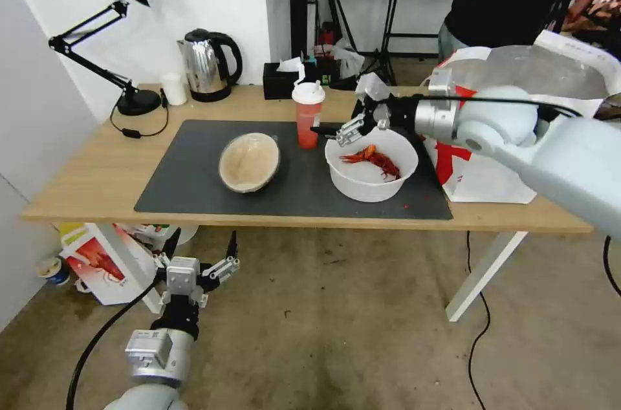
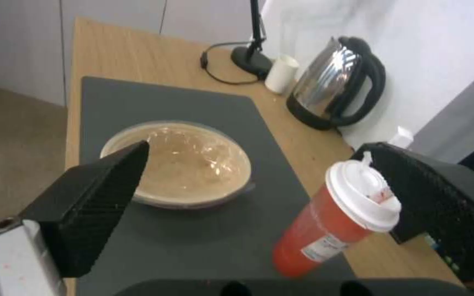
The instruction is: Pick up the trash from the table and place it into the takeout bag.
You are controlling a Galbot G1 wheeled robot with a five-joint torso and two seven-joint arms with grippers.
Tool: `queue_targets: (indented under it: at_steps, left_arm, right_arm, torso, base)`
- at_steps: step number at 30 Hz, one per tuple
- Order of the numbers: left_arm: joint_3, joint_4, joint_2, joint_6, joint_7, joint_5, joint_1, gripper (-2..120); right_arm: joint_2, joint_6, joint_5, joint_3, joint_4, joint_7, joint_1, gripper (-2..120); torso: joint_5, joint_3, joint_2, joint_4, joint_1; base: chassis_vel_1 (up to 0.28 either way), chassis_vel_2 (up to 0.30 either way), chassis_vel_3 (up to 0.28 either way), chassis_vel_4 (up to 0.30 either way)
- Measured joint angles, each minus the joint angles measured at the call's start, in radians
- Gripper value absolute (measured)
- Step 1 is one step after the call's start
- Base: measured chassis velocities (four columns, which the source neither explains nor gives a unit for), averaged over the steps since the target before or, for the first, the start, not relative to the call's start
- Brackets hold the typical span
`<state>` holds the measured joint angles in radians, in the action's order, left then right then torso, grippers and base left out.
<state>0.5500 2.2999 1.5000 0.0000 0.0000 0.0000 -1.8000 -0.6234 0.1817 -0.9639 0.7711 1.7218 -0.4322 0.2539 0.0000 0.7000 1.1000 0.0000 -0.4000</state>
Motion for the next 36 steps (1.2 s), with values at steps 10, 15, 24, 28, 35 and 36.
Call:
queue_targets:
  at_steps: [10, 15, 24, 28, 35, 36]
  left_arm:
    - [0.0, 0.0, 0.0, 0.0, 0.0, 0.0, 0.0, 100]
    - [0.0, 0.0, 0.0, 0.0, 0.0, 0.0, 0.0, 100]
    - [0.0, 0.0, 0.0, 0.0, 0.0, 0.0, 0.0, 100]
    - [0.0, 0.0, 0.0, 0.0, 0.0, 0.0, 0.0, 100]
    - [0.0, 0.0, 0.0, 0.0, 0.0, 0.0, 0.0, 100]
    - [0.0, 0.0, 0.0, 0.0, 0.0, 0.0, 0.0, 100]
  right_arm:
    - [-0.004, 0.013, -0.03, 0.039, -0.015, 0.003, 0.043, 100]
    - [-0.007, 0.038, -0.065, 0.048, -0.012, 0.04, 0.052, 100]
    - [-0.012, 0.135, -0.192, 0.062, 0.024, 0.201, 0.068, 100]
    - [-0.015, 0.192, -0.265, 0.068, 0.047, 0.298, 0.074, 100]
    - [-0.022, 0.307, -0.415, 0.079, 0.094, 0.493, 0.088, 100]
    - [-0.022, 0.307, -0.415, 0.079, 0.094, 0.493, 0.088, 100]
  torso:
    - [-0.0001, 0.0, 0.0, 0.0, 0.0]
    - [0.0, 0.0, 0.0, -0.0001, 0.0]
    - [0.0, 0.0, 0.0, 0.0, 0.0]
    - [0.0, 0.0, 0.0, 0.0, 0.0]
    - [0.0, 0.0, 0.0, 0.0, 0.0]
    - [0.0, 0.0, 0.0, 0.0, 0.0]
  base:
    - [0.0, 0.0, 0.0, 0.0]
    - [0.0, 0.0, 0.0, 0.0]
    - [0.0, 0.0, 0.0, 0.0]
    - [0.0, 0.0, 0.0, 0.0]
    - [0.0, 0.0, 0.0, 0.0]
    - [0.0, 0.0, 0.0, 0.0]
